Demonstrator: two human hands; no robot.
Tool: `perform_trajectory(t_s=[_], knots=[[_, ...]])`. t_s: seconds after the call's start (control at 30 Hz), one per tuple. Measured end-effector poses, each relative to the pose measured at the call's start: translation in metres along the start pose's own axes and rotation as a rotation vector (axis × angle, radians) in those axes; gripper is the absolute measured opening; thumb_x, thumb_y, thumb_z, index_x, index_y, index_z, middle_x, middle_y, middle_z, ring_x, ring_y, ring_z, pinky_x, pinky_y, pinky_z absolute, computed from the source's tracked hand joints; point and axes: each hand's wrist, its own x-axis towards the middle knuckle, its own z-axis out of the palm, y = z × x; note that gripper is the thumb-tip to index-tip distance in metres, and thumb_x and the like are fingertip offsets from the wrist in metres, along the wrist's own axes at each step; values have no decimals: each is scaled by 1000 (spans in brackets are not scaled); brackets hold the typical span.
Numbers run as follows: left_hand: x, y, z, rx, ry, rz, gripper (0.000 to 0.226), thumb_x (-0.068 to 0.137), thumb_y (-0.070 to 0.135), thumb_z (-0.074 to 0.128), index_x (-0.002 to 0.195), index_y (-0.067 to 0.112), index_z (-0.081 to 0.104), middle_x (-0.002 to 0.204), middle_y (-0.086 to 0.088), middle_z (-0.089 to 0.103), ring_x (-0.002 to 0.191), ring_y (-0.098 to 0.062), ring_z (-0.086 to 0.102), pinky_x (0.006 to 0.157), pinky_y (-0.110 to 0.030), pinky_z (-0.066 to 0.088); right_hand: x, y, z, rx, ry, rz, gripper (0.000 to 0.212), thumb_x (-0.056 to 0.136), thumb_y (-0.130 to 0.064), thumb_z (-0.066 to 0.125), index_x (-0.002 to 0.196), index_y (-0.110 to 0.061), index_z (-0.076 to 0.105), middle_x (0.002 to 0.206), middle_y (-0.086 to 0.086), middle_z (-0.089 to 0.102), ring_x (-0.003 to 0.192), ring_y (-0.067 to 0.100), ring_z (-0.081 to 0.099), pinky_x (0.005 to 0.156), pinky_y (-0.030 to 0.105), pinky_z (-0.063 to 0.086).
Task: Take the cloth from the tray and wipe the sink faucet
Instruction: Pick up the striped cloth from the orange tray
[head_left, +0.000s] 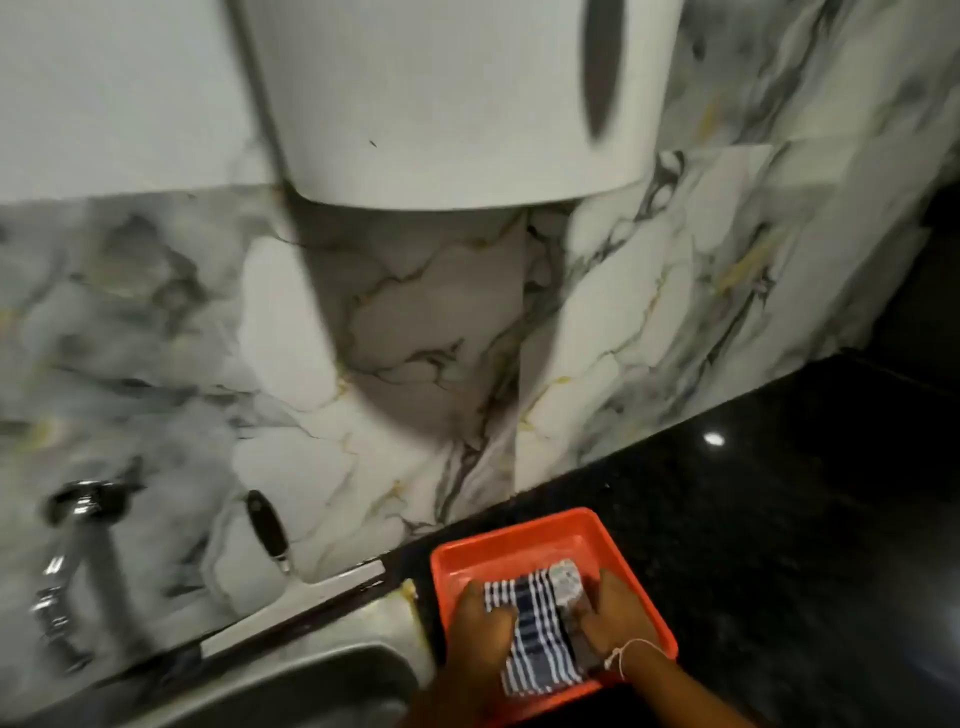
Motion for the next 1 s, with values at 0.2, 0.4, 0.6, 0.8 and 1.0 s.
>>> perform_trajectory(t_s=[0.2, 0.4, 0.6, 0.8, 1.0], knots=[[55, -27, 33, -89, -7, -312, 41, 100, 14, 56, 140, 3, 53, 122, -14, 67, 89, -22, 68, 75, -25, 59, 40, 17, 31, -12, -55, 205, 57, 74, -50, 68, 114, -13, 52, 123, 12, 60, 118, 35, 53, 98, 39, 46], [84, -36, 49, -24, 112, -401, 43, 93, 24, 63, 133, 9, 59, 130, -20, 65, 118, -39, 60, 109, -52, 48, 57, 10, 61, 209, -33, 207, 40, 88, -39, 56, 112, -7, 55, 116, 19, 68, 108, 38, 63, 91, 44, 53], [83, -36, 35, -14, 74, -384, 28, 95, 24, 56, 118, 9, 63, 124, -17, 66, 110, -33, 62, 106, -50, 50, 61, 16, 53, 478, -215, 364, 25, 78, -18, 70, 96, -1, 73, 88, 20, 77, 84, 34, 72, 76, 41, 58], [59, -12, 0, 25, -5, -316, 52, 93, 12, 55, 144, 21, 50, 145, -8, 56, 132, -29, 52, 117, -49, 40, 22, 7, 18, 1078, -611, 486, 40, 56, -4, 79, 96, -1, 76, 97, 27, 76, 89, 42, 73, 70, 50, 63], [2, 27, -93, 220, 72, 36, 22, 88, 17, 63, 102, 35, 60, 112, 4, 70, 114, -21, 65, 107, -41, 50, -42, -66, 10, 1160, -641, 331, 33, 69, -10, 72, 98, 4, 70, 81, 24, 77, 75, 39, 72, 68, 43, 59]])
